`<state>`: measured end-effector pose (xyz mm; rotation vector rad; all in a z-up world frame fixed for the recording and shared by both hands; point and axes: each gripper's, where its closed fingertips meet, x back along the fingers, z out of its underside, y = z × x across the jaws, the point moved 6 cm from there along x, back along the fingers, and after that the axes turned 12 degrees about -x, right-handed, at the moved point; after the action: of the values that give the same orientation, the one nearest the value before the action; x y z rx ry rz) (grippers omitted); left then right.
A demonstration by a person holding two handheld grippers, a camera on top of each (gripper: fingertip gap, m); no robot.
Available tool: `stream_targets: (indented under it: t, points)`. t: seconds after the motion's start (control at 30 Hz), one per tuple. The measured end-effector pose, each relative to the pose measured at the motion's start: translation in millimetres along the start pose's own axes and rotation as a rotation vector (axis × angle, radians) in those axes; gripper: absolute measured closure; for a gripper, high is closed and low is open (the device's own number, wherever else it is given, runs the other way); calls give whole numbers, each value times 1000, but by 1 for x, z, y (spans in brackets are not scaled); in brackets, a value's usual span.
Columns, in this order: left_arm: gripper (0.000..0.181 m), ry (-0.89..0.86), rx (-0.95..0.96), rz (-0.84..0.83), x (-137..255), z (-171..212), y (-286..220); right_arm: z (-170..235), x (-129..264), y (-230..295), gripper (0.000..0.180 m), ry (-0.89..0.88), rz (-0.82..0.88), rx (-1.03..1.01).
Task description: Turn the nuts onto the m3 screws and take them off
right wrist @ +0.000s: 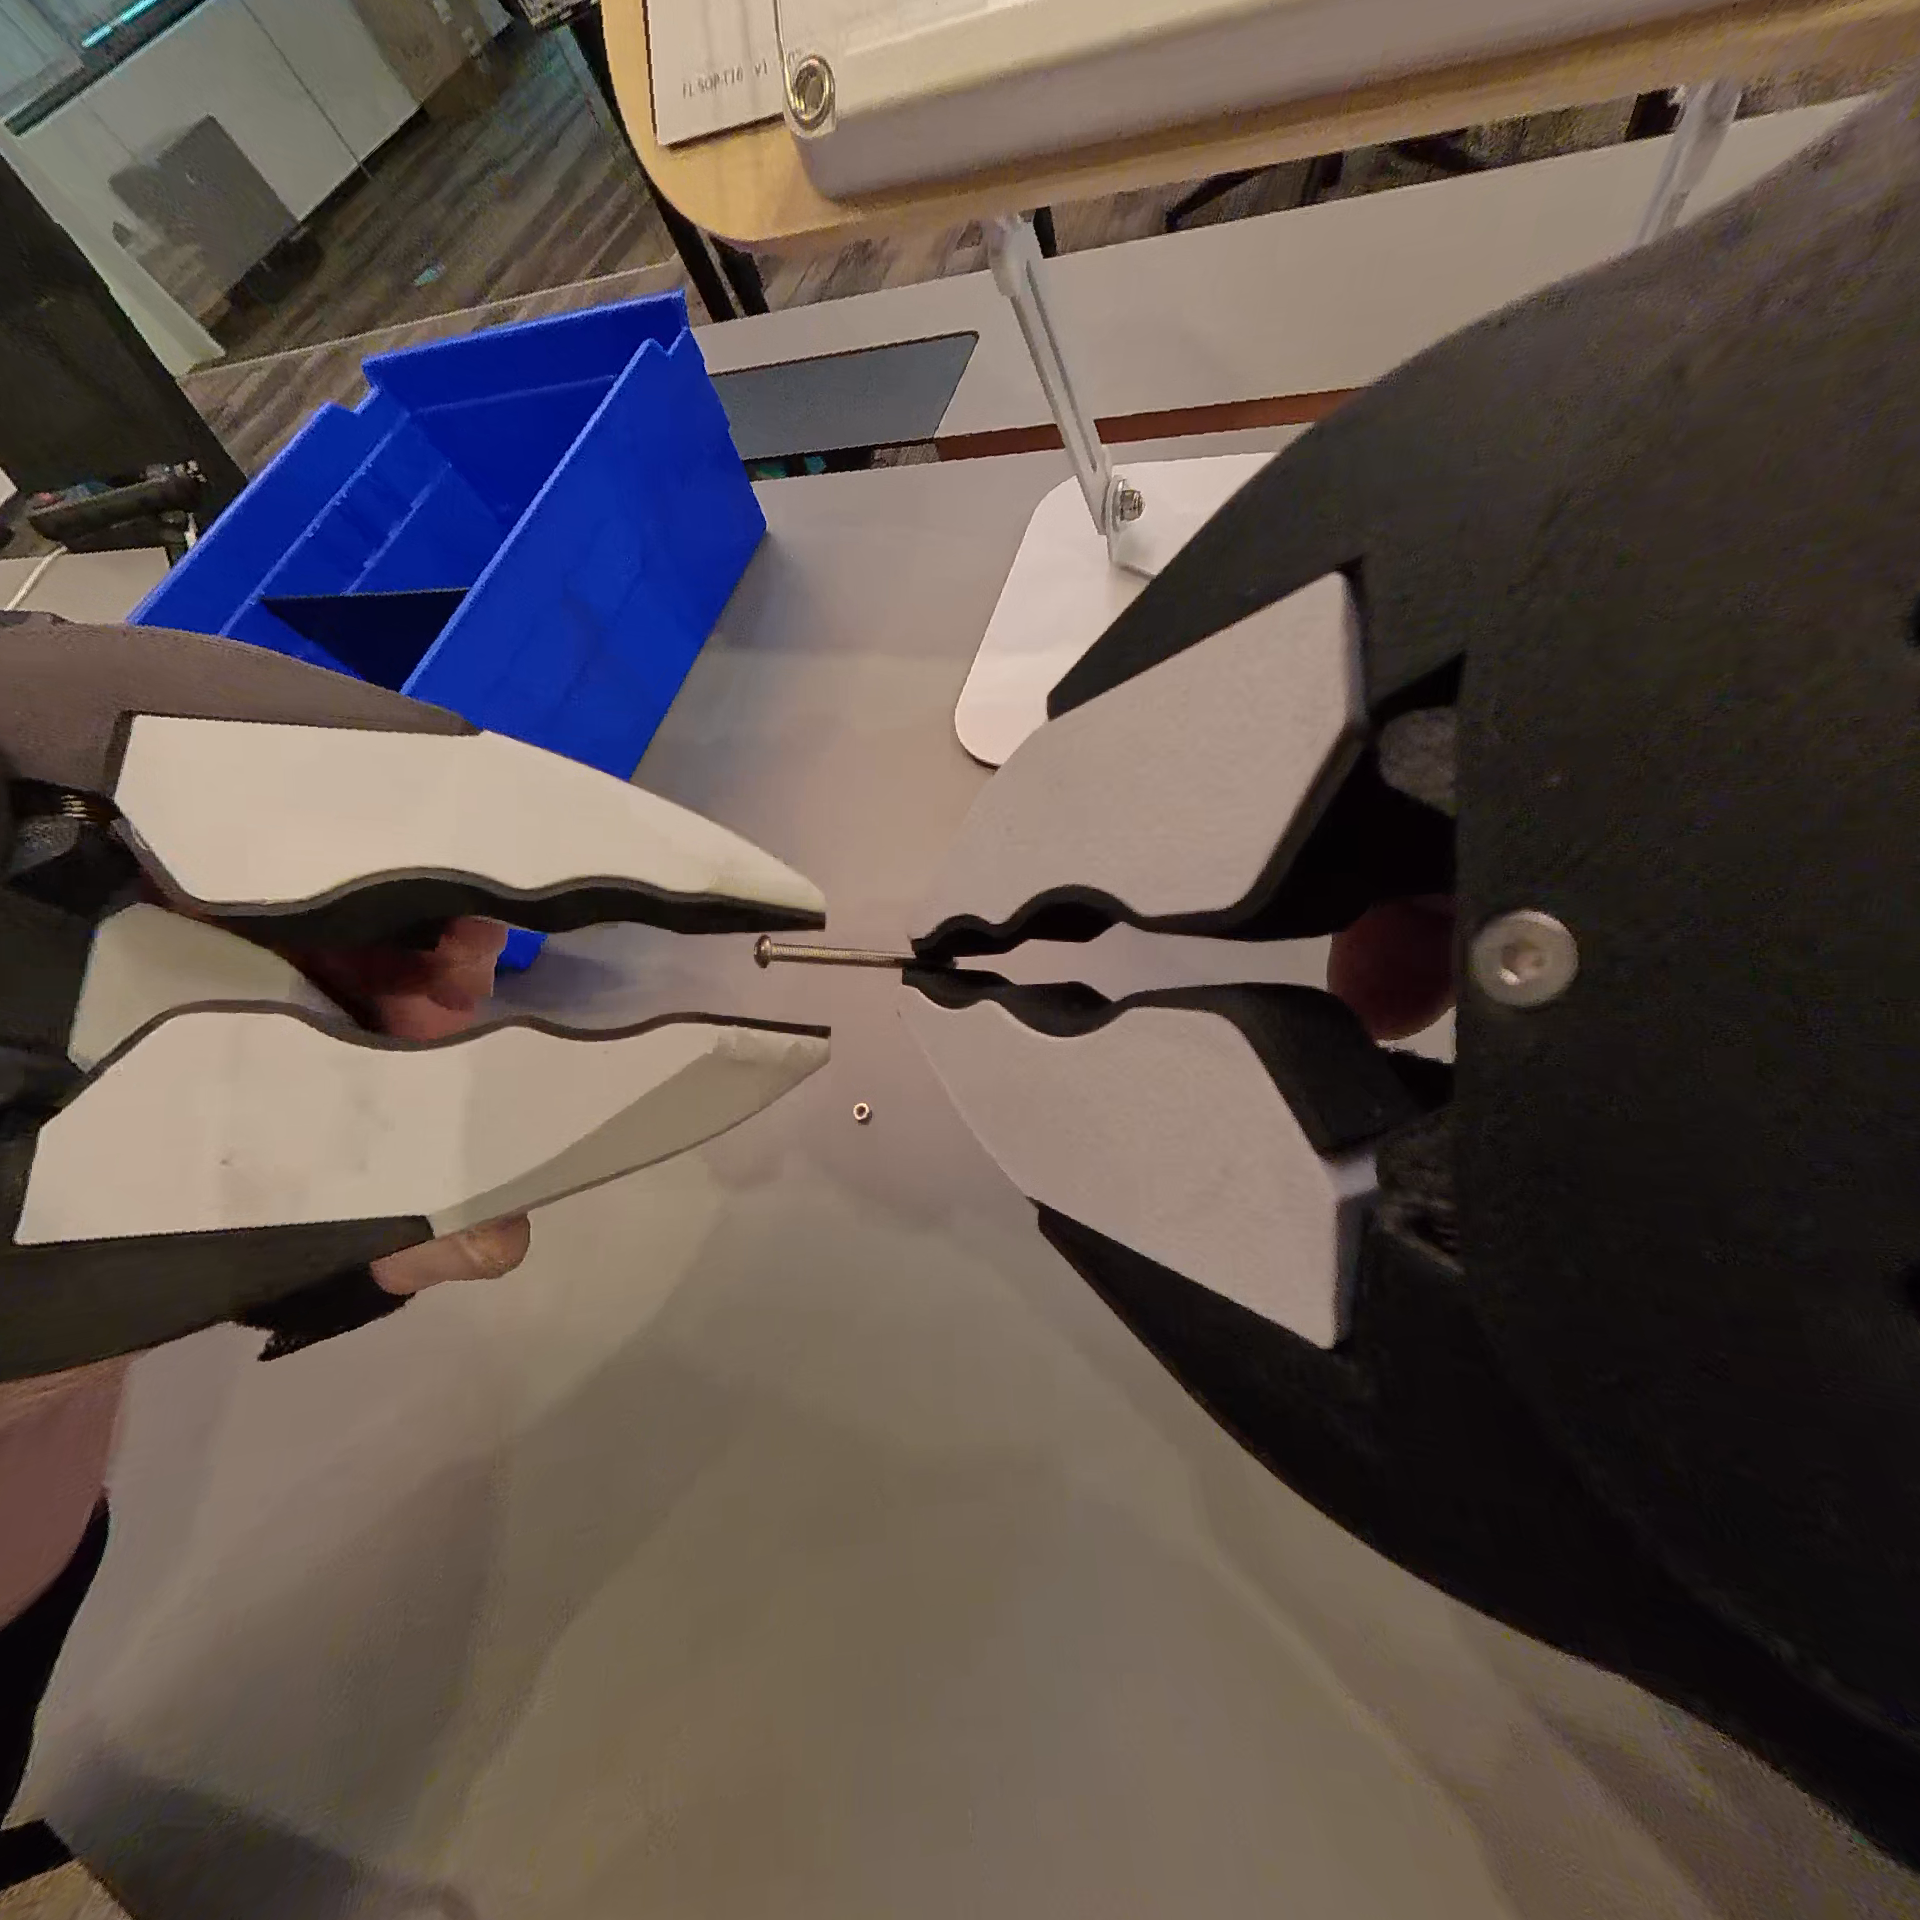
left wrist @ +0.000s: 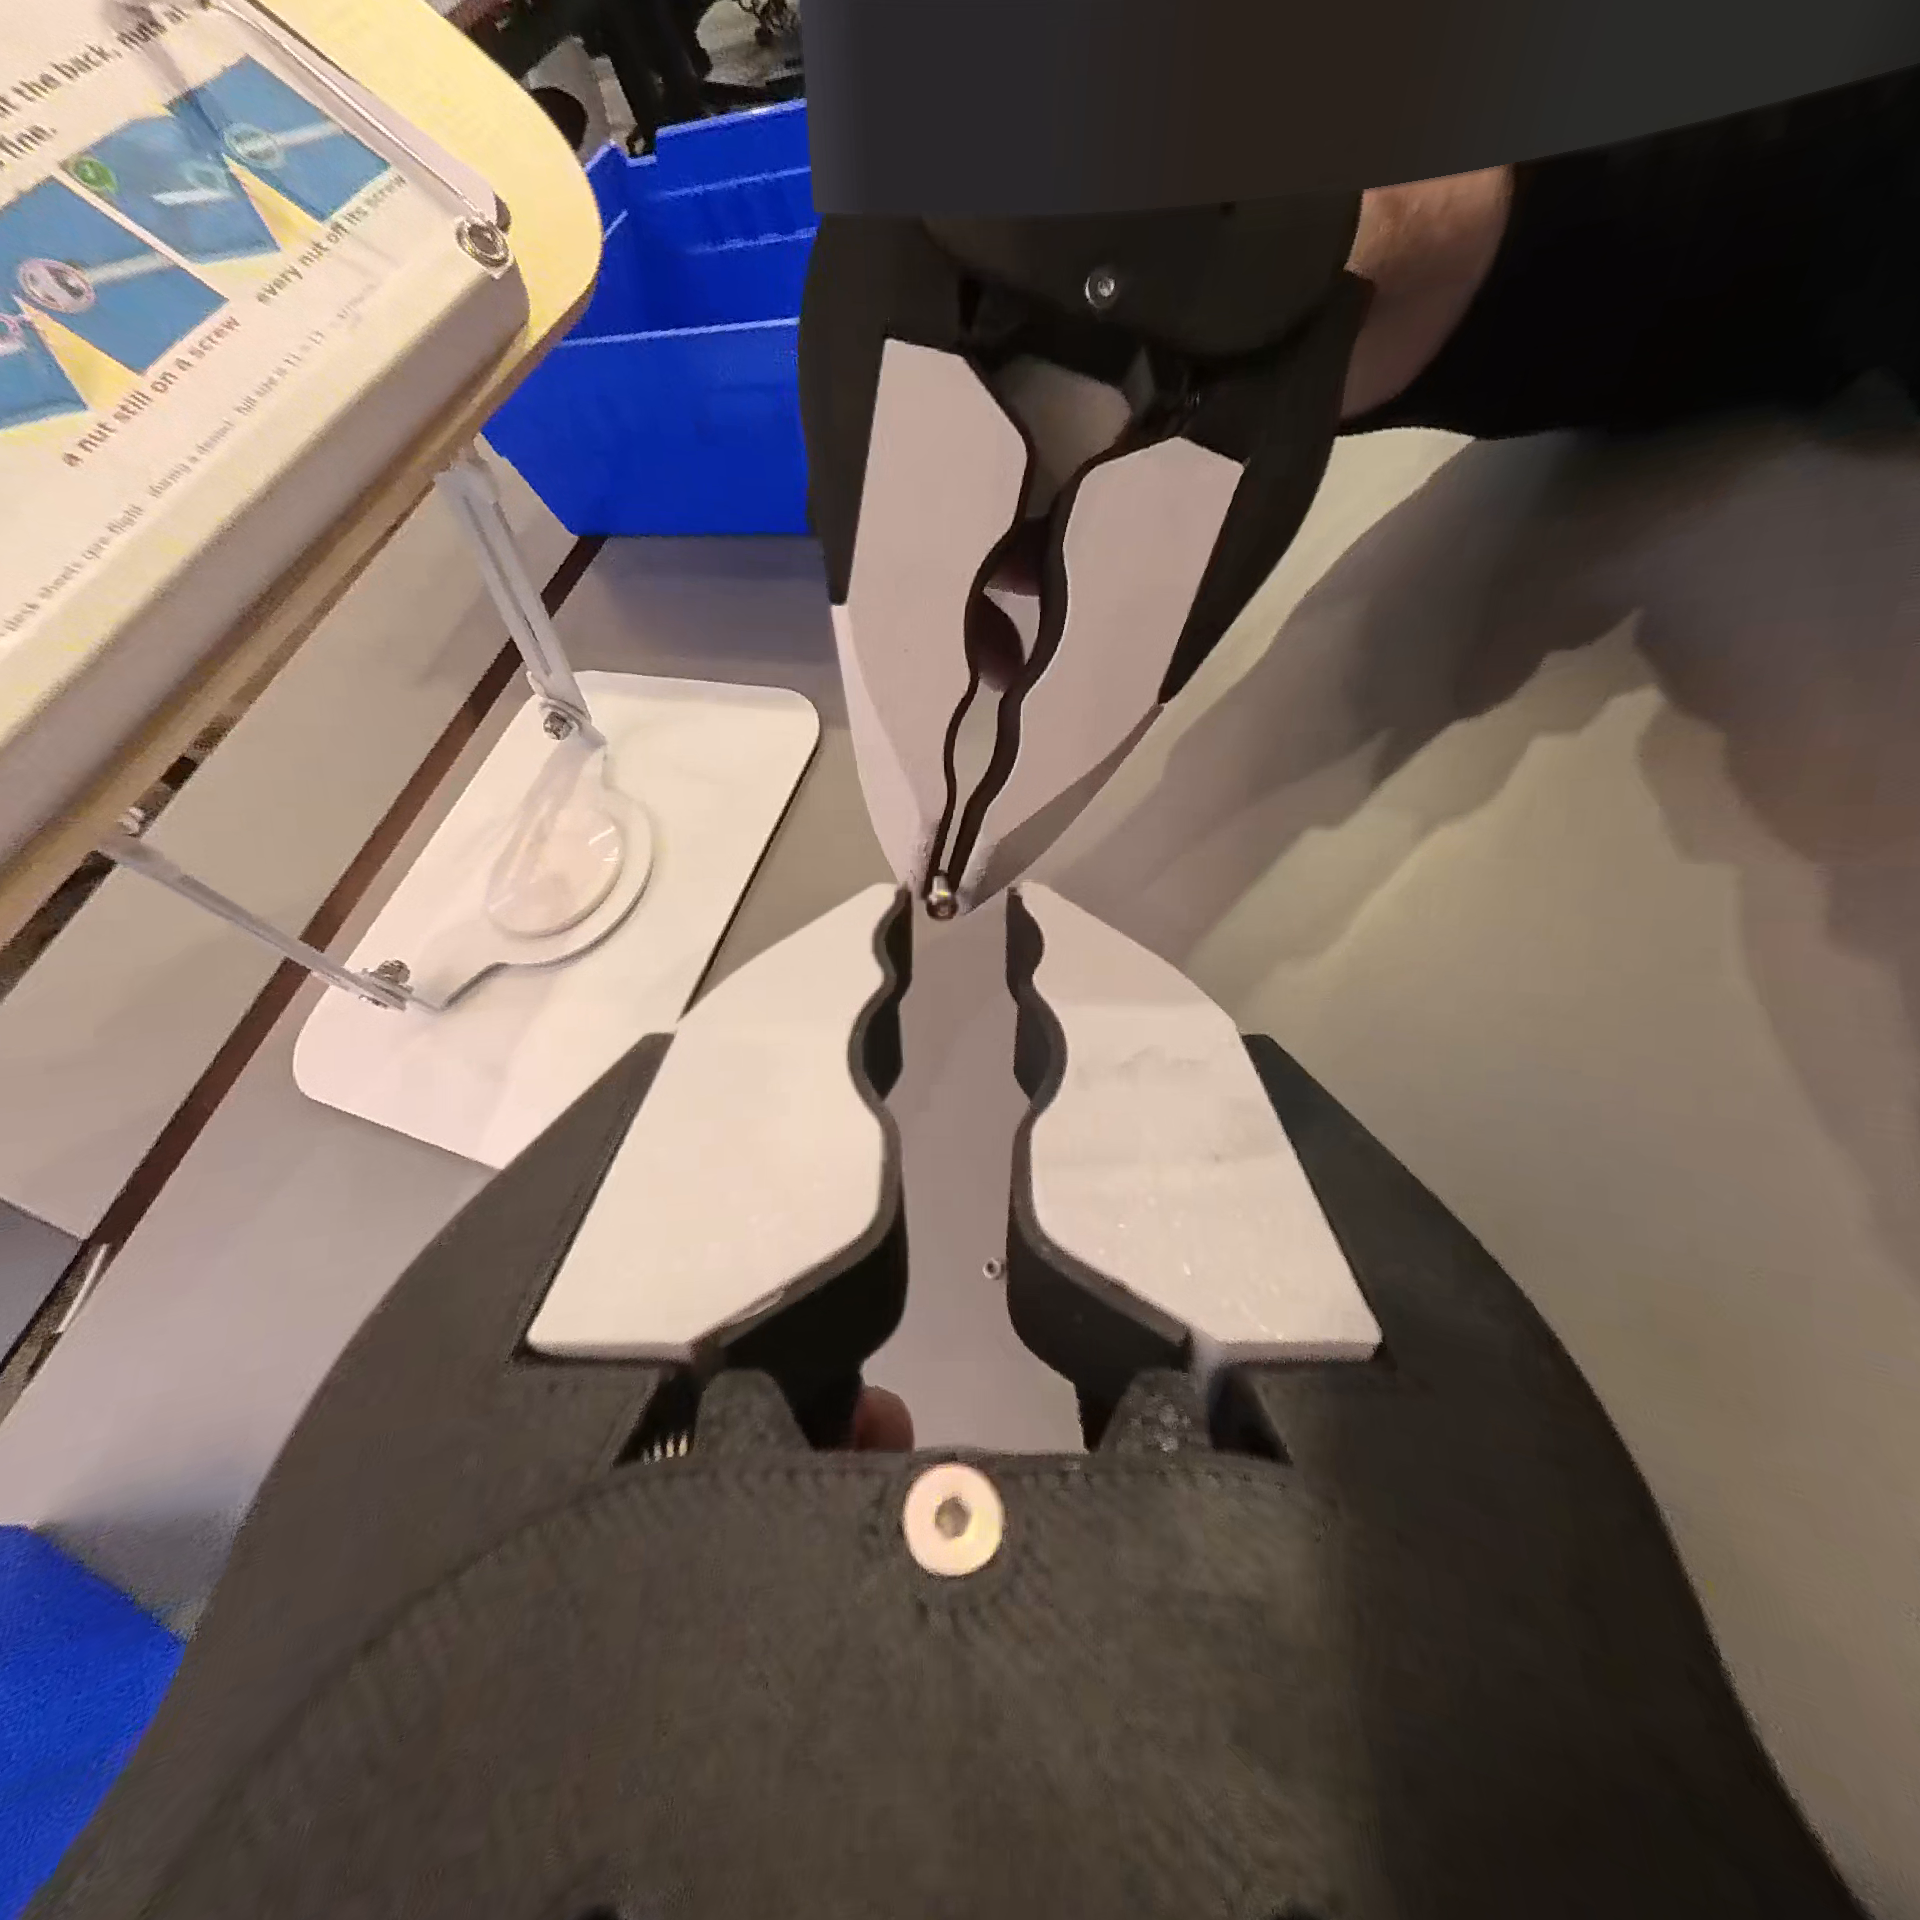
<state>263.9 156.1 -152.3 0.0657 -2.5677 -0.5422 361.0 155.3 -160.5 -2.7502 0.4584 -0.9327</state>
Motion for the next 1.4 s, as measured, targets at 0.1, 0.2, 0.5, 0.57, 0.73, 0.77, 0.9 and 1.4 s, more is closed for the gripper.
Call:
stream_targets:
  t: [0.1, 0.2, 0.5, 0.57, 0.73, 0.77, 0.9, 1.4]
  points:
    - [173, 15, -28, -12, 0, 1, -1, 0, -1, 1, 177, 3, -8, 0]
    - [175, 15, -25, -16, -1, 2, -1, 0, -1, 2, 177, 5, -7, 3]
    - [177, 31, -35, -25, -3, 5, -2, 2, -3, 2, 177, 27, -5, 11]
    - [177, 28, -41, -29, -4, 5, -2, 3, -3, 3, 177, 25, -9, 9]
    - [177, -8, -24, -47, -2, 4, 0, 1, -2, 1, 177, -9, -6, -13]
    - [177, -14, -23, -61, -1, 4, 1, 0, -1, 0, 173, -28, 9, -11]
    - [178, -82, 7, -86, 9, 2, 5, -7, 6, -4, 167, -93, 16, -44]
    - [178, -295, 196, -294, 75, 45, 28, 25, -73, 20, 164, 86, -272, -237]
